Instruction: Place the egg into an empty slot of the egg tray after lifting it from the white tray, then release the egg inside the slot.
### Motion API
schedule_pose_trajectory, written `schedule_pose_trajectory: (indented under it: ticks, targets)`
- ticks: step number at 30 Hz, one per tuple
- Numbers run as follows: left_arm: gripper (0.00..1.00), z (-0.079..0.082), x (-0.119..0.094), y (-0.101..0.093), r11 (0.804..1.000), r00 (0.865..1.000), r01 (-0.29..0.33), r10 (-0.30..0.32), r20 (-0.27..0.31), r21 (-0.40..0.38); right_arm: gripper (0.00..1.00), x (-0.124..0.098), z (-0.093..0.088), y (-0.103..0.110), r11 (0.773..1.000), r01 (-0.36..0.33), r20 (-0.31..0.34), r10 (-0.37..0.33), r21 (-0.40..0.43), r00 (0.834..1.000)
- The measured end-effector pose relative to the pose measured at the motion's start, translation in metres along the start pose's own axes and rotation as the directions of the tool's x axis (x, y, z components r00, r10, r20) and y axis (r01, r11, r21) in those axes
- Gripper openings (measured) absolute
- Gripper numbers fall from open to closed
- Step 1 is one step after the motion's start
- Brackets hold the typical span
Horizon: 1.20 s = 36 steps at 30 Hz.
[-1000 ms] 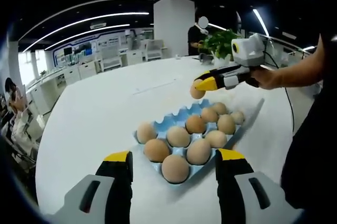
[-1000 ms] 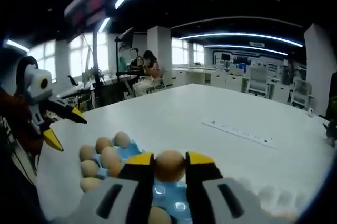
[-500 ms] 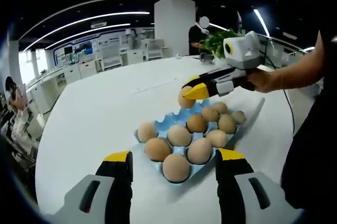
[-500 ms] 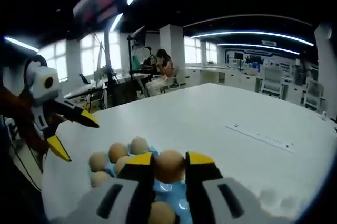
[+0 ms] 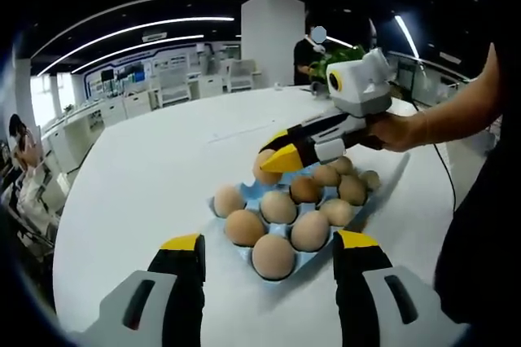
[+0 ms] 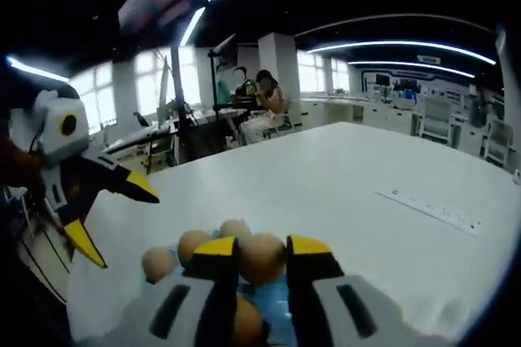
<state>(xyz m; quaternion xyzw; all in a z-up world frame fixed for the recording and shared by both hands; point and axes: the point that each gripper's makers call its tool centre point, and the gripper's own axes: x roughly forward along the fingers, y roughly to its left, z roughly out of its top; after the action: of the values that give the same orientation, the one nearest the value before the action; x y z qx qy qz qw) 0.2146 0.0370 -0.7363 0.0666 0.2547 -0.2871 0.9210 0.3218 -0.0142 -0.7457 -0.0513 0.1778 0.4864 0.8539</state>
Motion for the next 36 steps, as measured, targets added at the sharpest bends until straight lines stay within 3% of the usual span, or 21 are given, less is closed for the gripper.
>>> schedule_pose_trajectory:
  ticks: [13, 19, 20, 36]
  targets:
    - [0.64, -0.003, -0.001, 0.001, 1.000, 1.000, -0.004, 0.004, -0.002, -0.010, 0.22, 0.016, -0.016, 0.009, 0.999, -0.046, -0.054, 0.047, 0.023, 0.997]
    - [0.63, -0.004, -0.001, 0.000, 1.000, 1.000, -0.006, 0.006, 0.001, -0.015, 0.22, 0.017, -0.024, 0.001, 0.990, -0.050, -0.069, 0.059, 0.130, 0.996]
    - [0.63, -0.004, -0.001, 0.000, 1.000, 1.000, -0.006, 0.006, -0.001, -0.013, 0.22, 0.017, -0.024, 0.003, 0.982, -0.062, -0.062, 0.074, 0.180, 0.995]
    - [0.63, 0.000, -0.002, -0.002, 1.000, 1.000, -0.005, 0.005, 0.000, 0.001, 0.23, 0.014, -0.024, 0.005, 0.988, -0.096, -0.048, 0.102, 0.119, 0.994]
